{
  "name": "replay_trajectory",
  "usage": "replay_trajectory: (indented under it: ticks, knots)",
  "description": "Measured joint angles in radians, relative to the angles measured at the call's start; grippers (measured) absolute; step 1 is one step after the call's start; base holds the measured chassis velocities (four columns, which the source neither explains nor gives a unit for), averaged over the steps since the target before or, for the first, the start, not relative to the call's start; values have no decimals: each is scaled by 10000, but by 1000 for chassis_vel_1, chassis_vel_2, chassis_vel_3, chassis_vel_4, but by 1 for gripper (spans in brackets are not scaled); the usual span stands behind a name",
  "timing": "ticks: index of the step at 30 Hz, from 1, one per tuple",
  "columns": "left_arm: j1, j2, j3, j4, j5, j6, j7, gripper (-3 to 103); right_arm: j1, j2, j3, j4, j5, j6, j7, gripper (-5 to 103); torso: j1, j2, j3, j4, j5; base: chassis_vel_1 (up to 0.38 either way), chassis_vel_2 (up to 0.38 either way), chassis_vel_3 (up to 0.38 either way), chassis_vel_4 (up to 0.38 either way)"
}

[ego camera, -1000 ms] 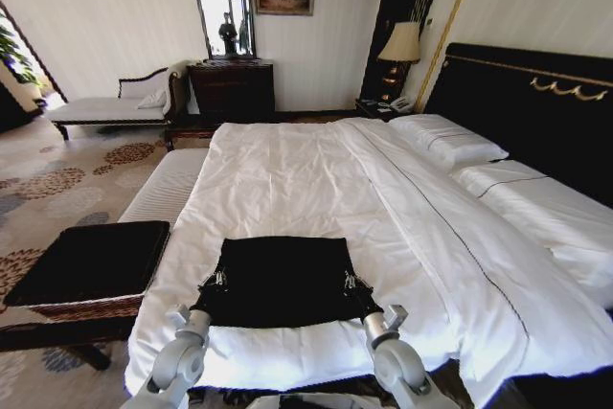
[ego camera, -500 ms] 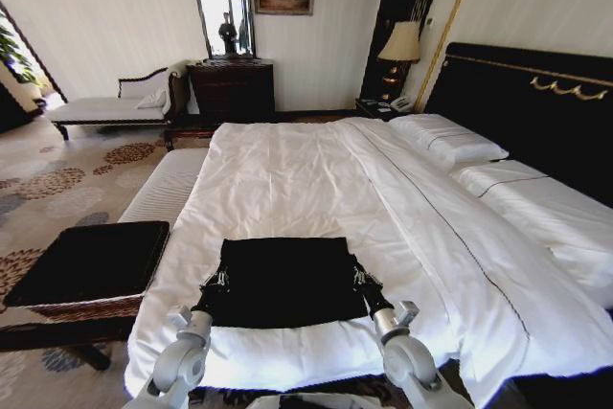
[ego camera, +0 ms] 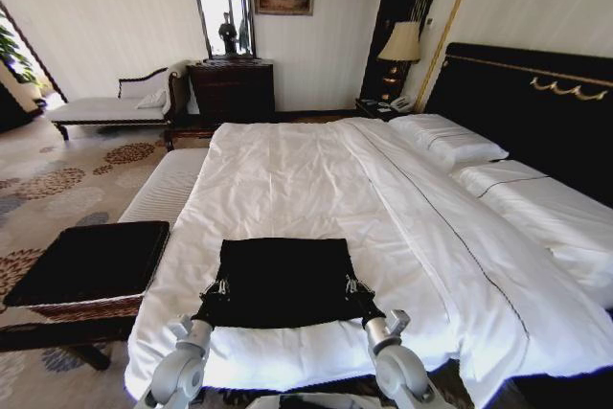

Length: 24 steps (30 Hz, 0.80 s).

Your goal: Fold the clothes on the bed and place them into the basket.

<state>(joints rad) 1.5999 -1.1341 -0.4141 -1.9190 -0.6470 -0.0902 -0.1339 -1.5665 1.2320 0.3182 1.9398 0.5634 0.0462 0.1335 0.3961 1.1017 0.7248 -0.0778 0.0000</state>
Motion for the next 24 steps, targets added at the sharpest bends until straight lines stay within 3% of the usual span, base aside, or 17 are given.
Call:
replay_trajectory:
  ticks: [1,3,4,5,6,8,10,13,15,19,21,22,24]
  knots:
    - [99,30,-36,-51,3,42,-18,10,-114,-7,33,-5,-29,84,-11,13,0,-1,0,0,0,0,0,0,0]
    - [340,50,-109,-231,77,57,30,20,-286,2,116,23,-33,212,-17,19,0,0,0,-1,0,0,0,0,0]
    - [340,50,-109,-231,77,57,30,20,-286,2,116,23,-33,212,-17,19,0,0,0,-1,0,0,0,0,0]
    - [426,53,-129,-292,94,58,59,20,-352,13,145,51,-33,272,-17,24,0,0,0,-1,0,0,0,0,0]
    - [640,57,-191,-454,123,61,131,32,-470,46,215,117,-33,347,-13,29,0,0,0,0,0,0,0,0,0]
    - [1124,73,-367,-795,224,48,276,36,-668,130,424,196,-39,424,61,40,0,0,0,0,0,0,0,0,0]
    - [1373,89,-462,-945,334,1,372,42,-730,152,554,223,-37,437,95,40,0,0,0,-1,1,0,0,0,0]
    - [2001,163,-885,-1292,461,-129,590,58,-784,65,1141,465,342,301,176,57,-1,0,-1,1,3,0,0,0,0]
    - [2028,179,-953,-1310,401,-129,601,58,-761,23,1189,489,415,260,177,57,-1,1,-1,0,3,0,0,0,0]
    - [970,426,-1483,-719,-470,158,470,81,425,-1093,1526,482,2660,-1122,187,78,-2,1,-1,1,-2,0,0,0,0]
    - [750,464,-1479,-591,-521,219,433,81,641,-1248,1512,401,2985,-1315,185,78,-2,1,-1,0,-2,0,0,0,0]
    - [2,583,-1333,-145,-637,363,389,85,1445,-1687,1356,-42,3899,-1853,119,89,1,-1,1,-1,-1,0,0,0,0]
    - [-786,684,-987,357,-776,560,308,96,2558,-2036,952,-846,4812,-2334,-45,94,3,-3,3,-4,1,0,0,0,0]
